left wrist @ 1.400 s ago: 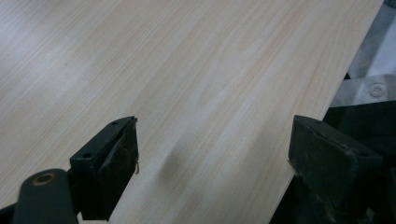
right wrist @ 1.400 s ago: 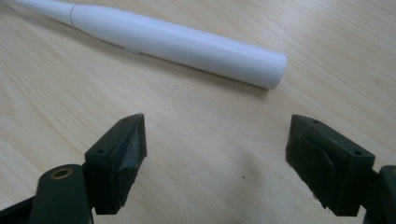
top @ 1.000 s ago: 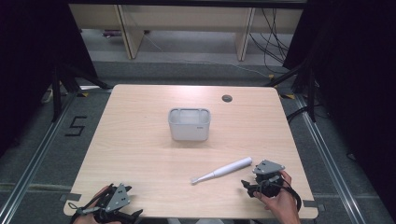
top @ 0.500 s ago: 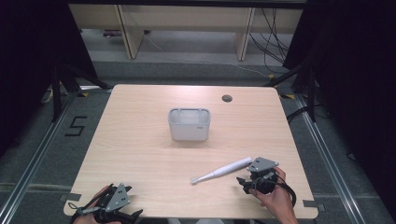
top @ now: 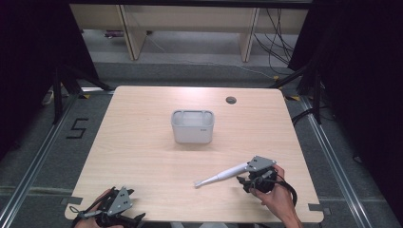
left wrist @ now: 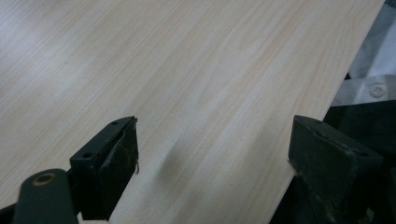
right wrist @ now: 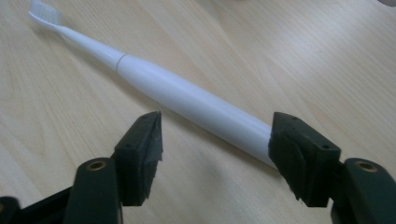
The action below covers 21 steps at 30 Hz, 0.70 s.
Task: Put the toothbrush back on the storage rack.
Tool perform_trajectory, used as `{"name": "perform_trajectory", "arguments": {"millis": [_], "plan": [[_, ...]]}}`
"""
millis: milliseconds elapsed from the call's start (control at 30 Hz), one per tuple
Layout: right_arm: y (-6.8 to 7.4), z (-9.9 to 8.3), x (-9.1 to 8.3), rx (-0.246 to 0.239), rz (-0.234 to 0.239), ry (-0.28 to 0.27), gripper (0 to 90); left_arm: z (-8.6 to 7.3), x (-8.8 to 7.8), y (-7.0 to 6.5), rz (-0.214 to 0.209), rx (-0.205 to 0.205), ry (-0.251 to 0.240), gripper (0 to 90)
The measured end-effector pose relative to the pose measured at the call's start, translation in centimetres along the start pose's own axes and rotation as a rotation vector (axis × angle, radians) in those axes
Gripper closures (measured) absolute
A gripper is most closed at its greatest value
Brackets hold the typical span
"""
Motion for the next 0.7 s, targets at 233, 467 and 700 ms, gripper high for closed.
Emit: {"name": "perform_trajectory", "arguments": {"millis": [233, 467, 700], "plan": [[-0.4, 0.8, 0.4, -0.008, -0.004, -0.006, 57.8, 0.0, 0.0, 0.0, 0.000, 0.004, 0.005, 15.8], [-1.7, 1.8, 1.1, 0.008, -0.030, -0.023, 80.1, 0.0, 0.0, 0.1, 0.005, 0.000, -0.001, 15.8], [-2.8, 2.1, 2.2, 0.007, -0.057, -0.004, 84.9, 0.0, 0.0, 0.1, 0.002, 0.002, 0.005, 15.8]]}}
Point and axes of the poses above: each handheld gripper's, and its own axes: x roughly forward along the jaws, z roughly out of its top, y roughly to its left, the point moved 10 cm from there along x, roughly forward along the jaws, and after that the axes turned 7 degrees about y, right-handed, at the moved point
